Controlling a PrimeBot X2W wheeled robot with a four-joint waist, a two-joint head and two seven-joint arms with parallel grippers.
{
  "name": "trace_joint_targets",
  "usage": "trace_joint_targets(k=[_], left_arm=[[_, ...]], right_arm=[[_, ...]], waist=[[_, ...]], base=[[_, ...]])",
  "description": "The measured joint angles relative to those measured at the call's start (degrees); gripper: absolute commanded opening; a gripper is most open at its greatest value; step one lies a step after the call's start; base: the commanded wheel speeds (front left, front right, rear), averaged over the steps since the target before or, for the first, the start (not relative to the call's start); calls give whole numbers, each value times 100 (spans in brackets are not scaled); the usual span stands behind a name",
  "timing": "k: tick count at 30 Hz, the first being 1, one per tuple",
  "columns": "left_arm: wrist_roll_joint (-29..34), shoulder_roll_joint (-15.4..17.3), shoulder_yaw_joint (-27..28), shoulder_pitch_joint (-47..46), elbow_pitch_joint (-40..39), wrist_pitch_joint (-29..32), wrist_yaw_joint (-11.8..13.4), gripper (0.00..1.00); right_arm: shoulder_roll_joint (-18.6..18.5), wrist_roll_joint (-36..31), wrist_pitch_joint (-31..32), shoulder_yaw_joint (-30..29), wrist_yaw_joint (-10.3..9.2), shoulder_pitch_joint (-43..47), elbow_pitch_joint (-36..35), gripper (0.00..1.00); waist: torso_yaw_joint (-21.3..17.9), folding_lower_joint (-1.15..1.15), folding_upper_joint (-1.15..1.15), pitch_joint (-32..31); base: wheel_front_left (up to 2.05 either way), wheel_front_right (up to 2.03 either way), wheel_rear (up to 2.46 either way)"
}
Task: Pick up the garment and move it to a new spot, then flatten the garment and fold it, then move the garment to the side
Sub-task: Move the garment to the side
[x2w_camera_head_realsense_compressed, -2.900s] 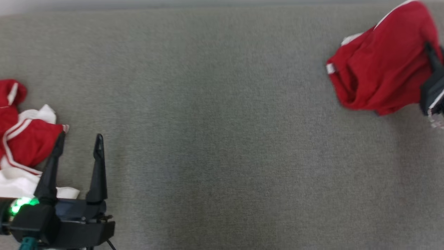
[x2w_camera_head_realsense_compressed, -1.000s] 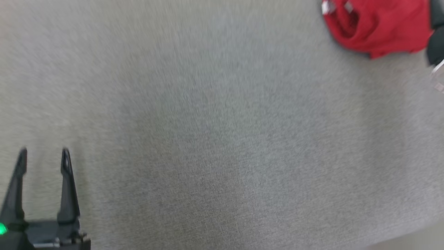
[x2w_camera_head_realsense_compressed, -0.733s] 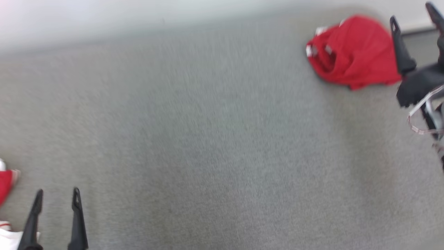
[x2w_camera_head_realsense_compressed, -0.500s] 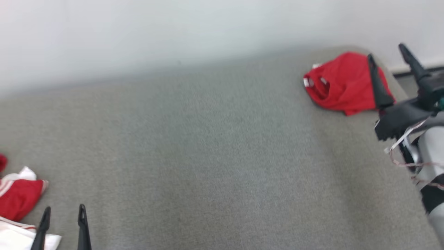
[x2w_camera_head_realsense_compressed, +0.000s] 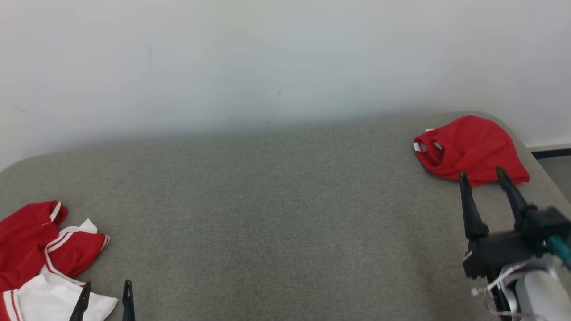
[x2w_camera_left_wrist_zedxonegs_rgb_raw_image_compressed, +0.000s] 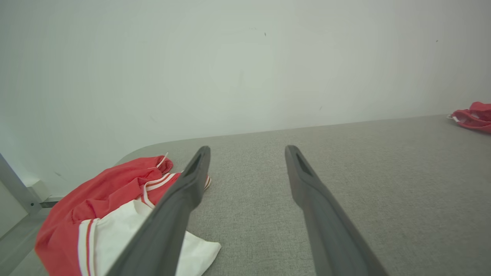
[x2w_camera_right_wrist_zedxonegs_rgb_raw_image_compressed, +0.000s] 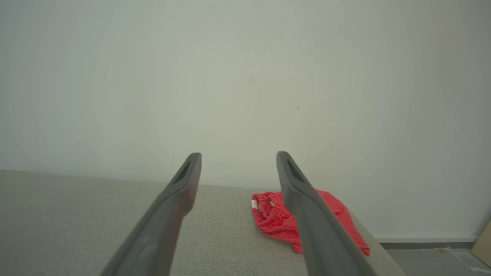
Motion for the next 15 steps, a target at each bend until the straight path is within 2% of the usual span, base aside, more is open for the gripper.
trace_joint_targets(k=[6,15], left_arm=[[10,36,-16,-13,266,0,-23,100],[-13,214,-98,-227,789,0,-109,100]], right_arm=[[515,-127,-2,-368,0,932,-448,100],[1116,-205,-14,-577,0,1926,-647,100]], waist=[[180,0,0,-198],[592,0,1,-390]], base=[[0,0,0],[0,0,0]])
